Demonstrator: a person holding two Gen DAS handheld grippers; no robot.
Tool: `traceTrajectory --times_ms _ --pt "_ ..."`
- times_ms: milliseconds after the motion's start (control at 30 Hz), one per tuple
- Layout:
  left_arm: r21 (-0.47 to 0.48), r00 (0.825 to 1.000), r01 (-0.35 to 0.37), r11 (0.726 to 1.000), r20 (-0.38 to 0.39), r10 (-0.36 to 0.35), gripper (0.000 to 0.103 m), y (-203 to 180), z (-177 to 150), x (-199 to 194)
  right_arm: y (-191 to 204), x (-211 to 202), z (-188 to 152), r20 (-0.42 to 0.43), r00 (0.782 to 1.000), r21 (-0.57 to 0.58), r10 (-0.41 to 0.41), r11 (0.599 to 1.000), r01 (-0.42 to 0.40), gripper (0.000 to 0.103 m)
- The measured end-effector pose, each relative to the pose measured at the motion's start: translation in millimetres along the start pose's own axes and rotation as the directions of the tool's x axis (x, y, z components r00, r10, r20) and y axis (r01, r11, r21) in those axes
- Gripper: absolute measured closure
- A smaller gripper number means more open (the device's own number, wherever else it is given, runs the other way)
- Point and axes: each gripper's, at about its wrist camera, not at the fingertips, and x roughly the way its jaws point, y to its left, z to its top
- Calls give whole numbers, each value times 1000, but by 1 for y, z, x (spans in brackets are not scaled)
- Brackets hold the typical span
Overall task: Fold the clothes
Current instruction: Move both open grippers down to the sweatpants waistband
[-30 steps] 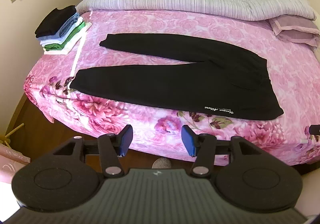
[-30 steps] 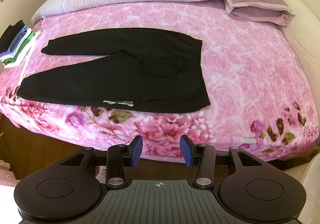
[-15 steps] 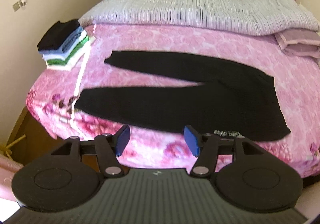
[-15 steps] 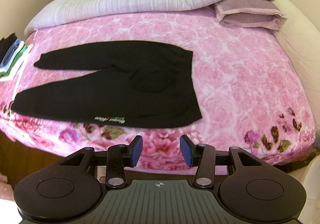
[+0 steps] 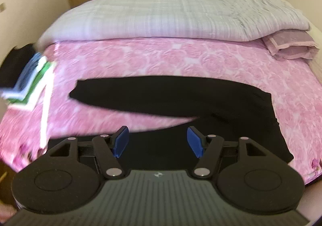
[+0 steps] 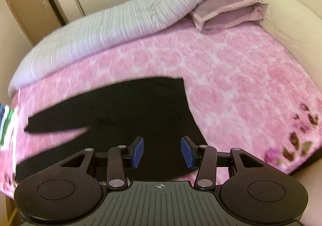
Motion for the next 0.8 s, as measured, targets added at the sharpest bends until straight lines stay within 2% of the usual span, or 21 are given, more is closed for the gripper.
traceTrajectory --times_ms 133,200,333,400,533,600,667,800 --pt "64 998 64 996 -21 -63 42 11 40 49 18 33 28 2 999 -18 -44 999 44 58" --pt "110 993 117 987 -26 -115 42 14 54 74 26 50 37 0 999 -11 -39 999 39 58" --pt "192 983 180 965 -54 -173 42 16 71 126 44 94 46 -54 997 -72 -53 996 49 58" --pt "210 981 190 959 -76 -178 43 17 77 151 52 116 50 -80 995 -121 -64 991 54 58" --pt "225 971 233 946 -106 -214 43 18 85 200 49 164 67 -91 995 -171 -30 985 14 58" --pt "239 966 252 938 -115 -230 43 15 90 227 45 189 77 -91 995 -216 -25 976 5 60" --pt "265 963 265 927 -123 -240 43 11 94 253 41 217 91 -94 995 -281 -17 960 -10 74" --pt "331 958 283 900 -136 -251 45 0 103 306 34 283 115 -105 994 -416 -23 909 -23 76"
